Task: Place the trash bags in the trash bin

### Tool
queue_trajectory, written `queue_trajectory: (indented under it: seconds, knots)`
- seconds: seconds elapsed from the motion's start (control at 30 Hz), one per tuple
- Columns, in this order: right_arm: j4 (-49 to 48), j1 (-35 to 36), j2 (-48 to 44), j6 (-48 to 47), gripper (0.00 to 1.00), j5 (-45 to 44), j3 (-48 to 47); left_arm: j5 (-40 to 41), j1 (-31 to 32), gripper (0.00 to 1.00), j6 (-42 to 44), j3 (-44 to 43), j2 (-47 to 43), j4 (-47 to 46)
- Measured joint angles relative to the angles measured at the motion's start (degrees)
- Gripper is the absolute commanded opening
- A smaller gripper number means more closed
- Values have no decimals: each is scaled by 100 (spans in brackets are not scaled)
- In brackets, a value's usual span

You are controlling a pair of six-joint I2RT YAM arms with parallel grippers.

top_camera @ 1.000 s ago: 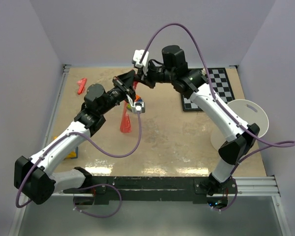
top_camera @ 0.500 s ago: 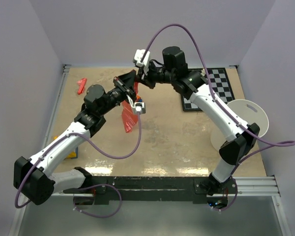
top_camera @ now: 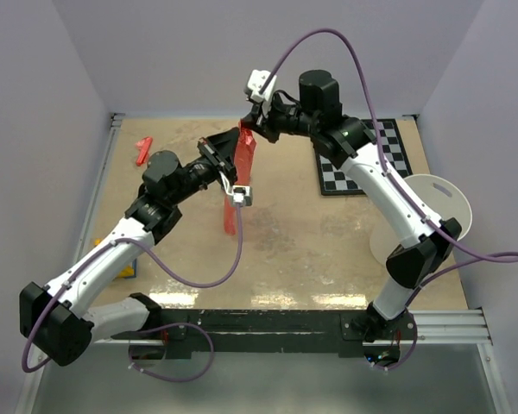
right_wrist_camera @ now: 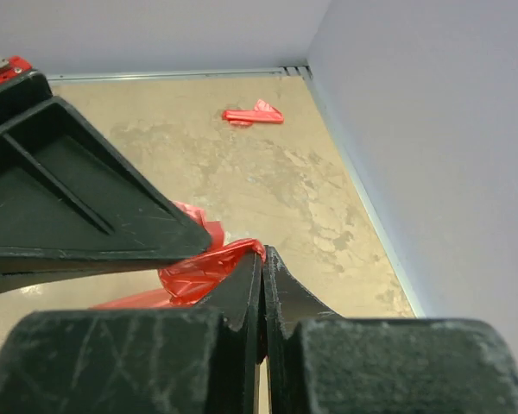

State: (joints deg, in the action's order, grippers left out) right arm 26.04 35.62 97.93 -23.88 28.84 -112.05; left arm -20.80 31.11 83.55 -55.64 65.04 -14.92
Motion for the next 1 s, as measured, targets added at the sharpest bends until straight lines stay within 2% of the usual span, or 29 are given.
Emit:
queue_trajectory:
  seconds: [0.27, 0.47, 0.67, 1.0]
  knots:
    - [118, 376, -42, -7, 0, 26, 350, 365, -129, 0, -2, -260, 492, -385]
    - [42, 254, -37, -9, 0, -153, 35, 470, -131, 0, -4, -72, 415, -219]
    - [-81, 186, 17, 31, 0, -433, 114, 282, 59, 0, -7, -17, 186, -76]
    - [-177, 229, 26, 20, 0, -658, 155, 463, -24, 0, -46, -199, 494, -348]
